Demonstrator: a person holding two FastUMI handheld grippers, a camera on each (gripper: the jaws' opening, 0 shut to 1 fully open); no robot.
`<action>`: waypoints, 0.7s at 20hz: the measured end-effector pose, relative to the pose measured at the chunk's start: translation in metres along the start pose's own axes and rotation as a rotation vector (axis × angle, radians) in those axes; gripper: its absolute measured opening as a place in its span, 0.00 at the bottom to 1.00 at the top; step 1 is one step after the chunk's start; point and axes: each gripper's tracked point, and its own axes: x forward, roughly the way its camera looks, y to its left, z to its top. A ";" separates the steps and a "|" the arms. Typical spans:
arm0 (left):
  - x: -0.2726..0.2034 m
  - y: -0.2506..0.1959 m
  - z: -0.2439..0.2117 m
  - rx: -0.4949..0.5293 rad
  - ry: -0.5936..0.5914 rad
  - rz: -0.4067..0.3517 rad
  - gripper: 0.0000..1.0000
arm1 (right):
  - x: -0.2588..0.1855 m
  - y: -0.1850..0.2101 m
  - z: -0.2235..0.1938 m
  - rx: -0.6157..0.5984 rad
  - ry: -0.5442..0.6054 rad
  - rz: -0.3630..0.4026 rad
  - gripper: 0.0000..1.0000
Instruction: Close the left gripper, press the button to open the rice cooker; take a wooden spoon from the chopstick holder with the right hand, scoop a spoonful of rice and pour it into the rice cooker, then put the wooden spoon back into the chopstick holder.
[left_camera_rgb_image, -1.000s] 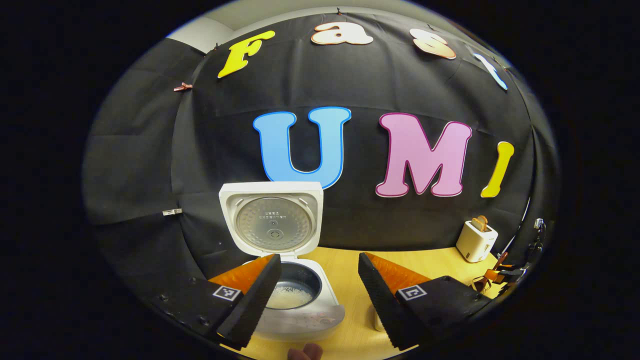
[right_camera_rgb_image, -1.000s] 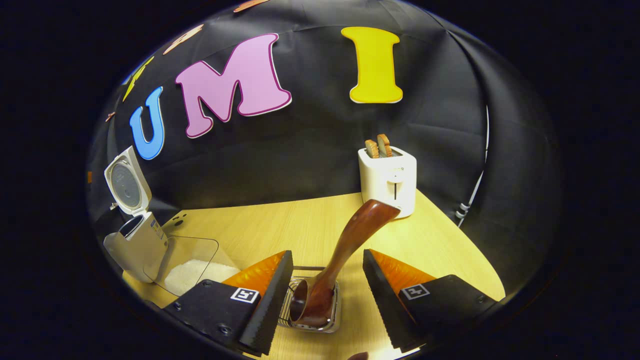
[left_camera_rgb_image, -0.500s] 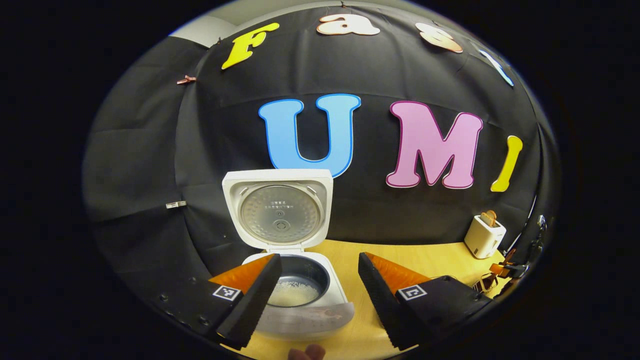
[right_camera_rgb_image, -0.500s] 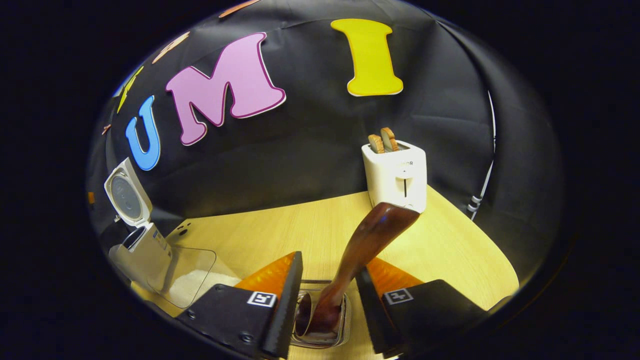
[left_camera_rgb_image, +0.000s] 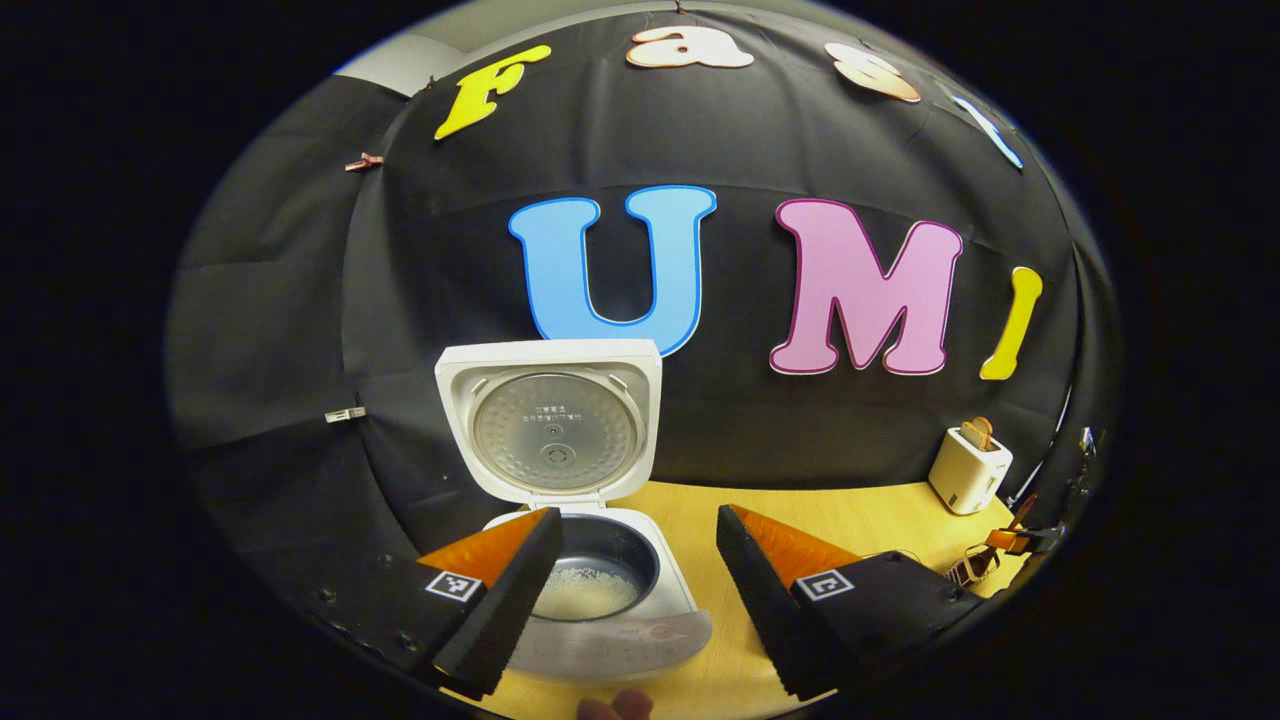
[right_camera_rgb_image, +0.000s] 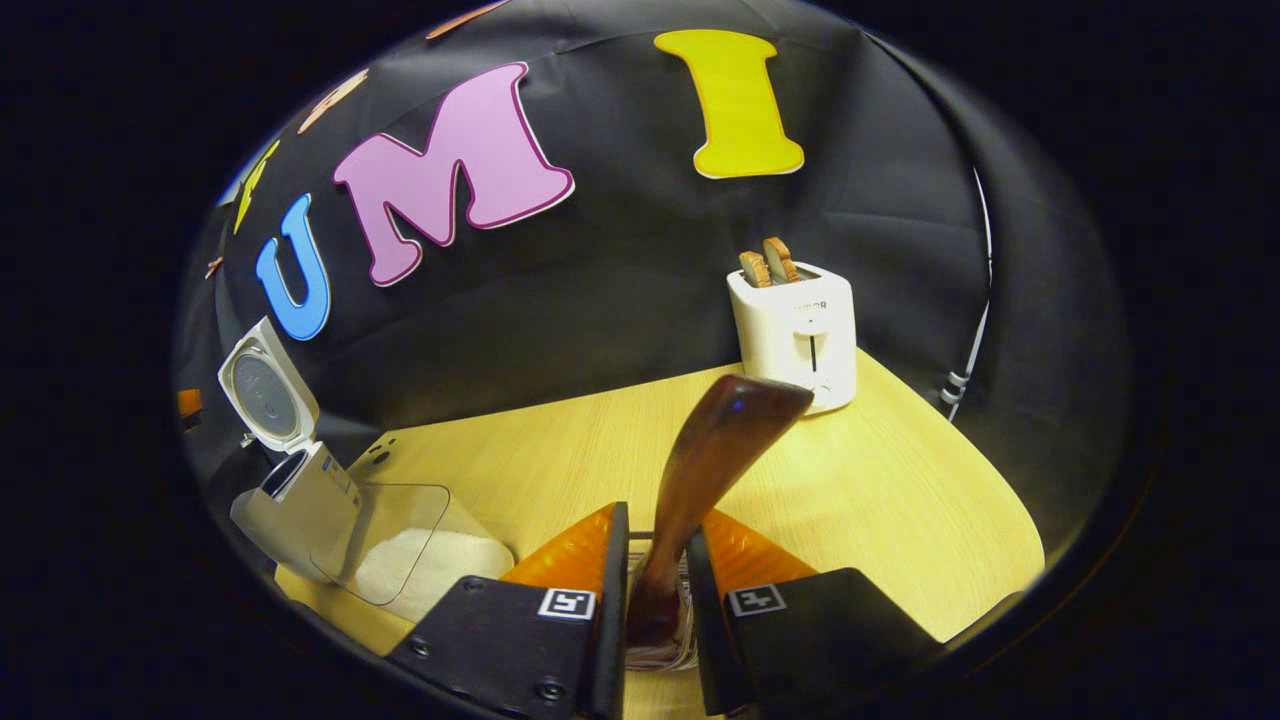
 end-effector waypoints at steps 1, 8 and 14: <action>0.000 0.001 0.002 0.001 -0.003 -0.001 0.98 | 0.000 0.003 -0.002 0.009 0.004 0.009 0.31; -0.005 0.006 0.004 -0.001 -0.013 -0.006 0.98 | 0.000 0.009 -0.011 0.023 0.027 0.020 0.19; -0.012 0.012 0.007 -0.004 -0.024 -0.010 0.98 | -0.017 0.004 0.018 0.048 -0.049 0.004 0.15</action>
